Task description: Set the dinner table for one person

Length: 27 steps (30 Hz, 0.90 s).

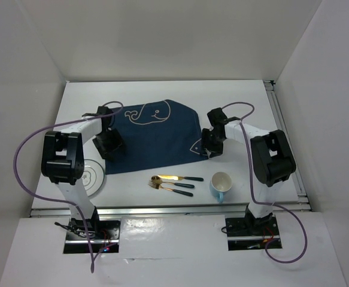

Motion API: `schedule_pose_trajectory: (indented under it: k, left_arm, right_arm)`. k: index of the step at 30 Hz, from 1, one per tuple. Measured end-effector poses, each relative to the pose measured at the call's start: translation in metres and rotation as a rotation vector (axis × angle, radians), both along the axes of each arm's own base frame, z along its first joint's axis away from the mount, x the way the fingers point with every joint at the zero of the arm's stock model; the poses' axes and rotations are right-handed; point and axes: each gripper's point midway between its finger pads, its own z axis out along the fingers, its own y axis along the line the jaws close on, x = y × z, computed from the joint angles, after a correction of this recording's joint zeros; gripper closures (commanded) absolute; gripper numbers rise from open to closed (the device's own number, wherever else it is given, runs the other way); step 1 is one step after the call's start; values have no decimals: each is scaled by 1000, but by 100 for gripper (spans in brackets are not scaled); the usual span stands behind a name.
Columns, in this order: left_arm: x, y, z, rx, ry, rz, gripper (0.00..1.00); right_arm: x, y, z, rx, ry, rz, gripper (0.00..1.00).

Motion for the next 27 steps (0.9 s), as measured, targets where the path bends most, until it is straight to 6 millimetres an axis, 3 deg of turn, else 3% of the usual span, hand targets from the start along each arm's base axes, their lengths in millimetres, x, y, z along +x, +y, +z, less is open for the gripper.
schedule_pose_trajectory:
  k: [1,2,5,6,9,12,15,18,21,23,25,27]
  left_arm:
    - [0,0,-4,2,9,-2,25]
    - [1,-1,-5,3,21,-2,25]
    - [8,-3,-6,6,28,-10,25]
    - [10,-4,-6,6,35,-14,27]
    - [22,-9,-6,-1,53,-28,28]
    - [41,-19,-5,-11,58,-49,28]
    - [72,-37,-1,-26,23,-87,28]
    - [94,-55,3,-39,-31,-127,28]
    - [97,-68,3,-52,-50,-165,29]
    - [94,-72,0,-59,-47,-176,29]
    - [91,-74,0,-66,-53,-178,29]
    - [90,-74,0,-76,-59,-177,29]
  right_arm:
    - [0,1,0,3,0,5,60]
    - [0,4,-1,14,2,7,74]
    - [3,10,-4,31,16,19,96]
    - [8,12,-3,33,11,19,100]
    - [39,21,9,47,-33,13,100]
    - [85,30,44,78,-149,3,100]
    - [130,32,99,118,-308,-8,100]
    - [152,32,160,166,-508,29,100]
    - [120,38,207,212,-659,129,100]
    - [94,44,222,240,-718,192,100]
    - [68,47,215,246,-714,235,100]
    - [53,44,184,230,-648,234,100]
